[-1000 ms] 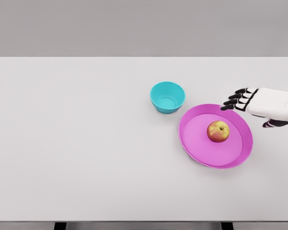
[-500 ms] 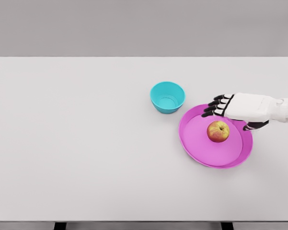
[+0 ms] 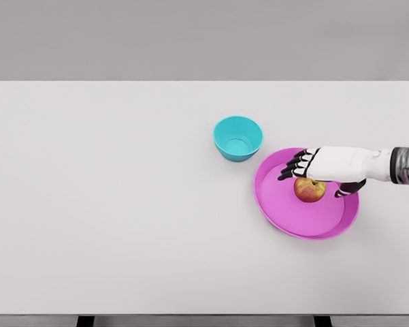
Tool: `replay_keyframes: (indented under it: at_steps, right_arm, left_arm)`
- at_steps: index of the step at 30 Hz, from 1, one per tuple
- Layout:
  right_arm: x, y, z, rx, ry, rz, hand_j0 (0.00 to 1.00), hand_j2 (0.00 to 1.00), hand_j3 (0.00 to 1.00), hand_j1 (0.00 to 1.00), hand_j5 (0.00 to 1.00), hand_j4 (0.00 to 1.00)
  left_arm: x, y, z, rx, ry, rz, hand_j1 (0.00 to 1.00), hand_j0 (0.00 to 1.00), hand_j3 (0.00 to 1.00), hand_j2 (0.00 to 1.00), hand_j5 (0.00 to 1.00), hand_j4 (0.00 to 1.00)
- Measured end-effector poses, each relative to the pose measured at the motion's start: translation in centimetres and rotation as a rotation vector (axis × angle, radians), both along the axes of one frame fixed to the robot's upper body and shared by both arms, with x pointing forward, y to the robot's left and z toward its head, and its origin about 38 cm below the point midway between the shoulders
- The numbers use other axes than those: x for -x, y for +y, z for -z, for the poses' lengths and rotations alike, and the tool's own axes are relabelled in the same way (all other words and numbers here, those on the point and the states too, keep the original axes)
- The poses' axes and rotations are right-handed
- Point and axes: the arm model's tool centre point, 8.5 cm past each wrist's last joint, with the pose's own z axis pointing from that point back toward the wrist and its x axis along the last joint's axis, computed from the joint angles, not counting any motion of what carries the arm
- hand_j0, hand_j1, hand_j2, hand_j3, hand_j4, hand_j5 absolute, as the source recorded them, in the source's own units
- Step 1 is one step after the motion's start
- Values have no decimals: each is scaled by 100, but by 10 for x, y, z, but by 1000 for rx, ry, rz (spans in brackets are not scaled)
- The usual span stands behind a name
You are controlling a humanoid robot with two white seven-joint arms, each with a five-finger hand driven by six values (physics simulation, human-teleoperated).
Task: Put the apple from the pink plate into the blue bowl with your right arm
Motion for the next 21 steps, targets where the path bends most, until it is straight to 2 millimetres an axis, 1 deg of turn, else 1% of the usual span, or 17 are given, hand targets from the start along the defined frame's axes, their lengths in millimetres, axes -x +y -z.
replay_keyframes:
  at_steps: [7, 9, 10, 12, 13, 15, 17, 18, 19, 21]
  right_arm:
    - [0, -3, 6, 7, 16, 8, 100, 100, 100, 100, 100, 100]
    - [0, -3, 7, 8, 17, 9, 95, 95, 95, 95, 95, 95]
    - [0, -2, 8, 9, 21, 8, 90, 90, 90, 90, 90, 90]
    - [1, -2, 9, 12, 24, 7, 88, 88, 88, 88, 88, 88]
    - [1, -2, 10, 13, 25, 6, 81, 81, 81, 81, 81, 81]
    - [1, -2, 10, 14, 27, 5, 59, 59, 59, 59, 59, 59]
    - [1, -2, 11, 14, 28, 5, 51, 51, 51, 51, 51, 51]
    - [2, -2, 11, 14, 29, 5, 48, 48, 48, 48, 48, 48]
    - [2, -2, 11, 14, 28, 6, 43, 43, 43, 43, 43, 43]
    - [2, -2, 11, 16, 29, 5, 43, 43, 43, 43, 43, 43]
  left_arm:
    - [0, 0, 0, 0, 0, 0, 100, 100, 100, 100, 100, 100]
    - [0, 0, 0, 0, 0, 0, 100, 100, 100, 100, 100, 100]
    - [0, 0, 0, 0, 0, 0, 100, 100, 100, 100, 100, 100]
    - [0, 0, 0, 0, 0, 0, 100, 100, 100, 100, 100, 100]
    - [0, 0, 0, 0, 0, 0, 100, 100, 100, 100, 100, 100]
    - [0, 0, 0, 0, 0, 0, 100, 100, 100, 100, 100, 100]
    - [0, 0, 0, 0, 0, 0, 100, 100, 100, 100, 100, 100]
    - [0, 0, 0, 0, 0, 0, 100, 100, 100, 100, 100, 100]
    - [0, 0, 0, 0, 0, 0, 100, 100, 100, 100, 100, 100]
    - [0, 0, 0, 0, 0, 0, 100, 100, 100, 100, 100, 100]
